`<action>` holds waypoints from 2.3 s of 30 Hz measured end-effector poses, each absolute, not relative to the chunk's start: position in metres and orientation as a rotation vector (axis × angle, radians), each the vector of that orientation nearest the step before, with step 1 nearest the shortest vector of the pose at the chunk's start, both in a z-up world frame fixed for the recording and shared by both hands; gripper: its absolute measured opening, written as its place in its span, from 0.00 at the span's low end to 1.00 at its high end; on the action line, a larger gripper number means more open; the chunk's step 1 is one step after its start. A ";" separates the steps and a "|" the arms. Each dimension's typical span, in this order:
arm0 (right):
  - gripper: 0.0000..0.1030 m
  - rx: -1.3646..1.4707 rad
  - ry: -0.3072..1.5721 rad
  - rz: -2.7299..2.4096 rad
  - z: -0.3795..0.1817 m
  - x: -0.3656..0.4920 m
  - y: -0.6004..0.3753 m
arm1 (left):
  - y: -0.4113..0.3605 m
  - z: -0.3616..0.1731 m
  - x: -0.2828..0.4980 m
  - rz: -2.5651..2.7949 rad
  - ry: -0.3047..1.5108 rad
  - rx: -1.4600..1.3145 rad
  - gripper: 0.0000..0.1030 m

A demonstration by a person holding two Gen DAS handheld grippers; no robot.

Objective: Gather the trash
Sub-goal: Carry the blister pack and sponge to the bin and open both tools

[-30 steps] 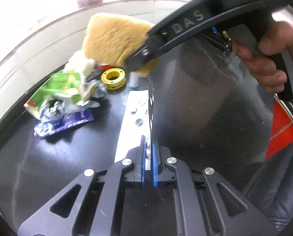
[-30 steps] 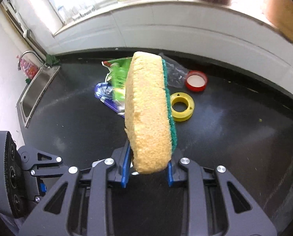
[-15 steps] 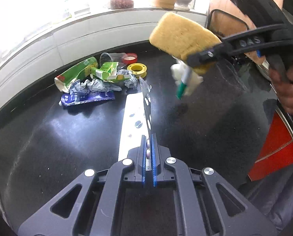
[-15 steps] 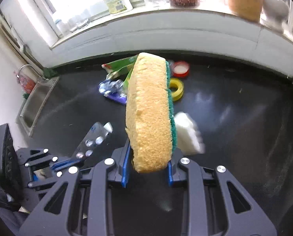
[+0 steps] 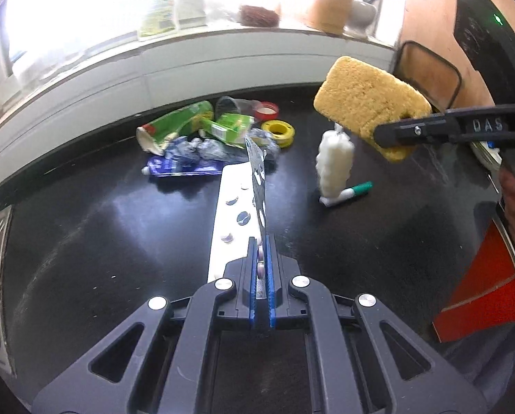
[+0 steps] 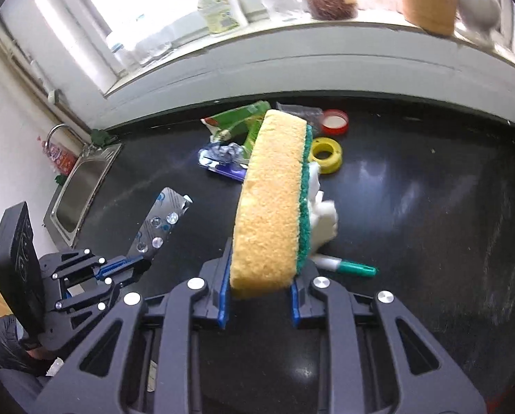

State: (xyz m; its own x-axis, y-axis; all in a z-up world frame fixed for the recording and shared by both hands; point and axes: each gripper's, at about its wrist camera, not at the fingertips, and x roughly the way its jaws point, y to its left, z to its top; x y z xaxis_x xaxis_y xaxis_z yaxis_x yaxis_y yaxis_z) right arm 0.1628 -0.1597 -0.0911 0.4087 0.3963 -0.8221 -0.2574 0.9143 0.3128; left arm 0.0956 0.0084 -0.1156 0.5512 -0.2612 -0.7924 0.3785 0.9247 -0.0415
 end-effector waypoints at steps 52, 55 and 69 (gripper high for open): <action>0.23 -0.695 1.447 1.308 -0.273 -0.100 0.421 | 0.420 -0.272 -0.236 0.546 1.078 -0.561 0.04; 0.23 -0.702 1.457 1.308 -0.275 -0.098 0.429 | 0.425 -0.279 -0.237 0.550 1.074 -0.576 0.04; 0.29 -0.712 1.464 1.268 -0.285 -0.092 0.433 | 0.436 -0.293 -0.230 0.526 1.085 -0.596 0.04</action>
